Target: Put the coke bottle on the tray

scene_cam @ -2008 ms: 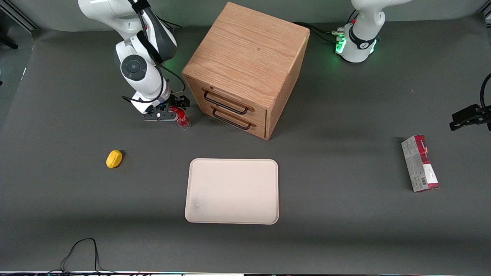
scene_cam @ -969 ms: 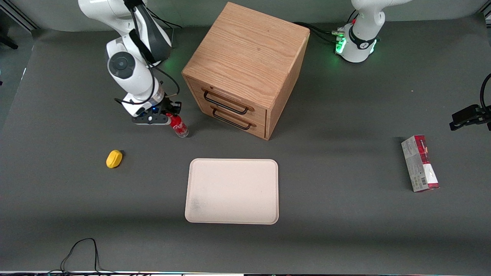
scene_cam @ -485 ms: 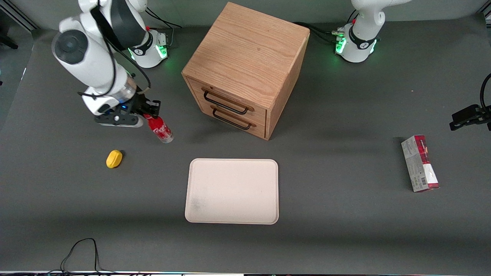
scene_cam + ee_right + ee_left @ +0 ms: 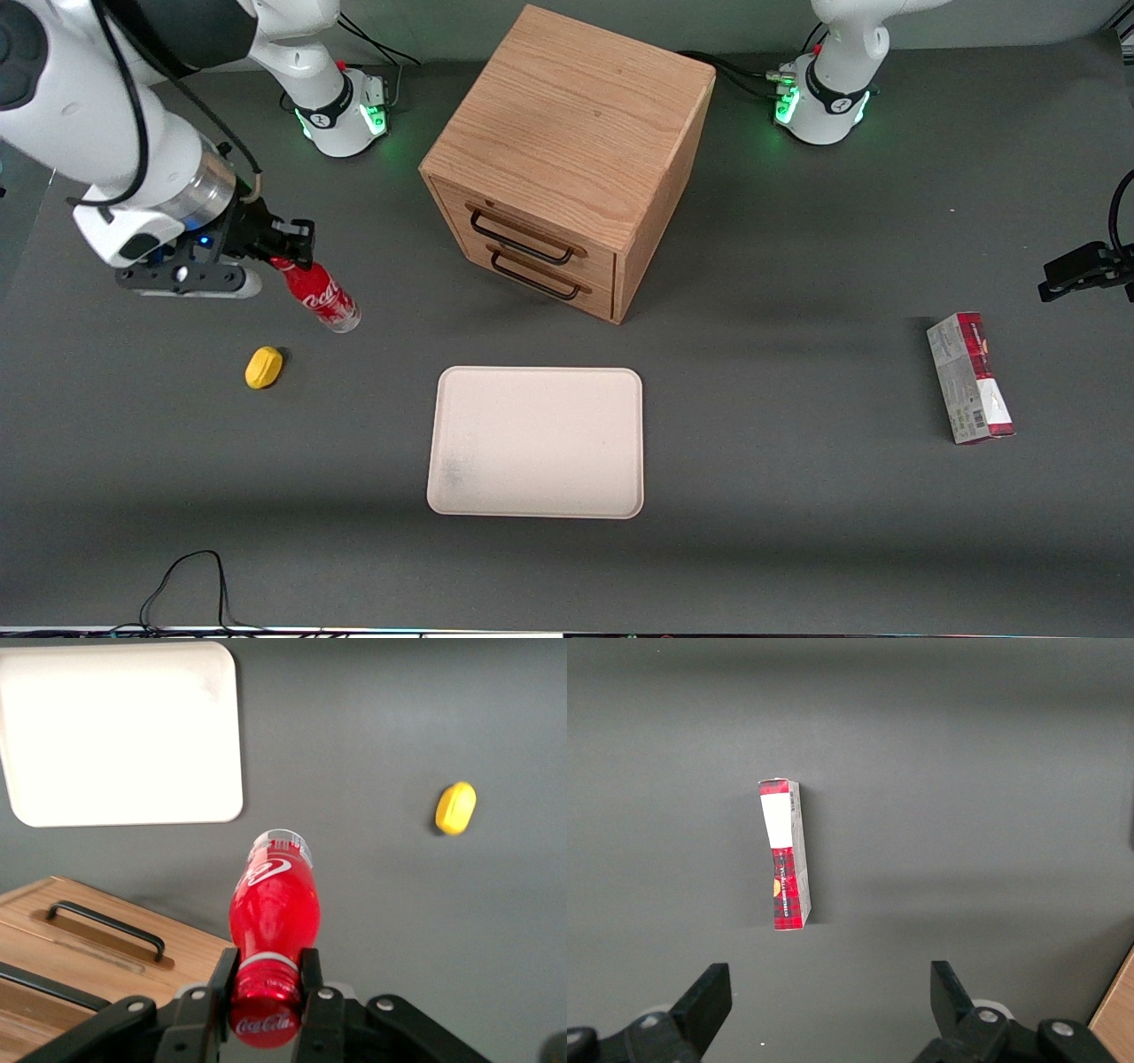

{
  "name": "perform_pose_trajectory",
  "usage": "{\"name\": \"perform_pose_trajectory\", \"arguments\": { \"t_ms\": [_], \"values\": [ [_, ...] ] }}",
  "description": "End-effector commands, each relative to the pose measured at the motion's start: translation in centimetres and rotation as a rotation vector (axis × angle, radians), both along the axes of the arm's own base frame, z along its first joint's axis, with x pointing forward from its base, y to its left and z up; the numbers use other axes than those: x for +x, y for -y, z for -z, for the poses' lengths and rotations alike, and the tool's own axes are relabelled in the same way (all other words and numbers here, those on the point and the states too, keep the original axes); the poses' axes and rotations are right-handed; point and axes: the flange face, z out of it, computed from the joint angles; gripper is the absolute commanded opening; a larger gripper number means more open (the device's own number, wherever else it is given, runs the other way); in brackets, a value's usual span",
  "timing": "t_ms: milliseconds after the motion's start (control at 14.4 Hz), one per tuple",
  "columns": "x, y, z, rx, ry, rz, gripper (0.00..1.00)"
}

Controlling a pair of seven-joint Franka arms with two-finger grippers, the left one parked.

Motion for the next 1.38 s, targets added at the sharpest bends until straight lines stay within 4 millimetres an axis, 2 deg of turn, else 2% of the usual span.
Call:
{"name": "perform_pose_trajectory", "arguments": {
  "t_ms": [0, 69, 138, 346, 692, 831, 969, 1038, 1108, 1315],
  "values": [
    [5.8, -0.7, 0.4, 0.003, 0.026, -0.029, 0.00],
    [7.3, -2.1, 0.9, -0.012, 0.054, -0.048, 0.00],
    [8.4, -2.5, 1.7, -0.014, 0.065, -0.052, 0.00],
    [10.6, -4.3, 4.4, 0.027, 0.124, -0.055, 0.00],
    [13.4, -7.8, 11.2, 0.079, 0.179, -0.073, 0.00],
    [14.0, -9.2, 14.9, 0.065, 0.180, -0.093, 0.00],
    [14.4, -9.7, 19.4, 0.026, 0.177, -0.118, 0.00],
    [14.5, -10.0, 20.9, 0.027, 0.184, -0.128, 0.00],
    [14.7, -10.0, 22.3, 0.023, 0.185, -0.141, 0.00],
    [14.9, -9.9, 24.1, 0.014, 0.187, -0.151, 0.00]
  ]
}}
